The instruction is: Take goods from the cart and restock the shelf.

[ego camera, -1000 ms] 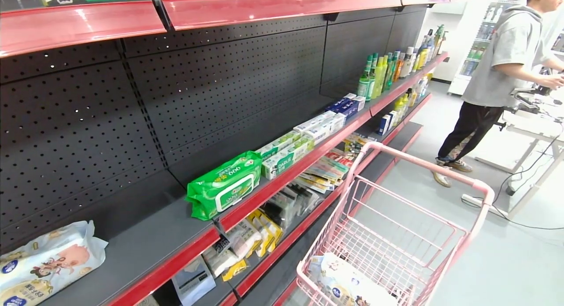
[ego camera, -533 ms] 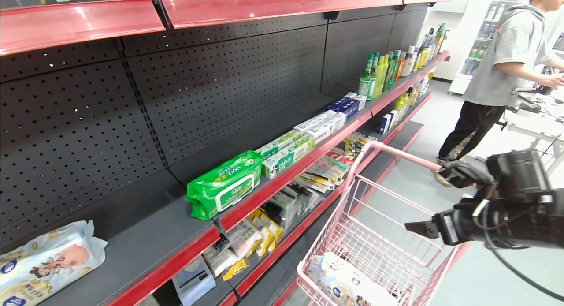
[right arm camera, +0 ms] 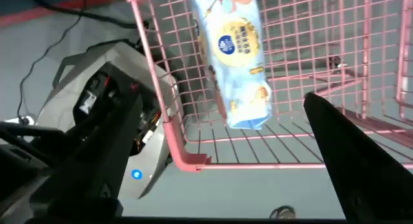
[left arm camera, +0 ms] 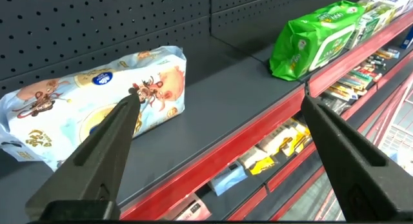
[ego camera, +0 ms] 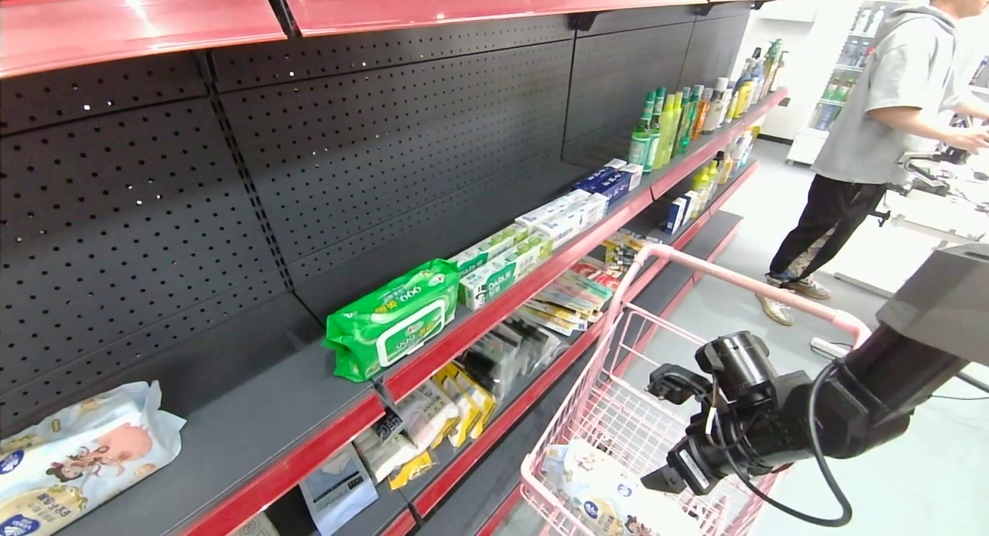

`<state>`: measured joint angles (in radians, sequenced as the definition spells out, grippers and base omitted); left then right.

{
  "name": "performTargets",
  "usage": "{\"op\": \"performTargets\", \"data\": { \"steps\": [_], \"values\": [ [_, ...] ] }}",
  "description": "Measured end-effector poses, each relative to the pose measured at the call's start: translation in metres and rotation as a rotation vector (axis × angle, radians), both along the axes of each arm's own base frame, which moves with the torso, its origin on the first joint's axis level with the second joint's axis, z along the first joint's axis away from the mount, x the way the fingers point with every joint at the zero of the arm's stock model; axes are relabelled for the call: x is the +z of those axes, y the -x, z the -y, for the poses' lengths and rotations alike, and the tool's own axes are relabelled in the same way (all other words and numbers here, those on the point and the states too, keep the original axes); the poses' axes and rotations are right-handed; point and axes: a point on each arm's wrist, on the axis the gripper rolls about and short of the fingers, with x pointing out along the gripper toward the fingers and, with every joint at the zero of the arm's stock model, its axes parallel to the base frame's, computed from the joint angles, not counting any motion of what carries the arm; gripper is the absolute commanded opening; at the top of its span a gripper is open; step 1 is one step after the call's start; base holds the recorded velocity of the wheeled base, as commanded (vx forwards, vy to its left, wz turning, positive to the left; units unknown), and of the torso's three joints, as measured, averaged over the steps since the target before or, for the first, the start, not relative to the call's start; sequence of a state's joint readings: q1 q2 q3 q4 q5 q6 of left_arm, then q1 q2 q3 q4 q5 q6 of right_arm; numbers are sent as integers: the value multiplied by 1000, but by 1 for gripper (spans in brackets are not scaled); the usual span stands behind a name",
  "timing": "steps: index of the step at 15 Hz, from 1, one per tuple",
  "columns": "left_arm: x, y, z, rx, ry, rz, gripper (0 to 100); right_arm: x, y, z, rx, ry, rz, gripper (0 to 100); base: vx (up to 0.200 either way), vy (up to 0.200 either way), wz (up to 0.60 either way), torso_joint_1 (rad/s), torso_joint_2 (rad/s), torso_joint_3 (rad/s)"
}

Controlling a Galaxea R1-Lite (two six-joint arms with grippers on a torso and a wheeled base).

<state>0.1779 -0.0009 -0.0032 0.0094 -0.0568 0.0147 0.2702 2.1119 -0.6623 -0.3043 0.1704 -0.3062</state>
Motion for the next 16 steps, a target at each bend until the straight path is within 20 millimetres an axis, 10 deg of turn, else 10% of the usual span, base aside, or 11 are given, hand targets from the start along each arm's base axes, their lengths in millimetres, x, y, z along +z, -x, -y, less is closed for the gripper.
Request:
{"op": "performTargets", "data": {
  "steps": [16],
  "values": [
    [0, 0, 0, 0, -2, 0, 100, -42, 8, 14, 167, 55, -94, 100, 0, 0, 0, -84, 195, 105]
  ]
}}
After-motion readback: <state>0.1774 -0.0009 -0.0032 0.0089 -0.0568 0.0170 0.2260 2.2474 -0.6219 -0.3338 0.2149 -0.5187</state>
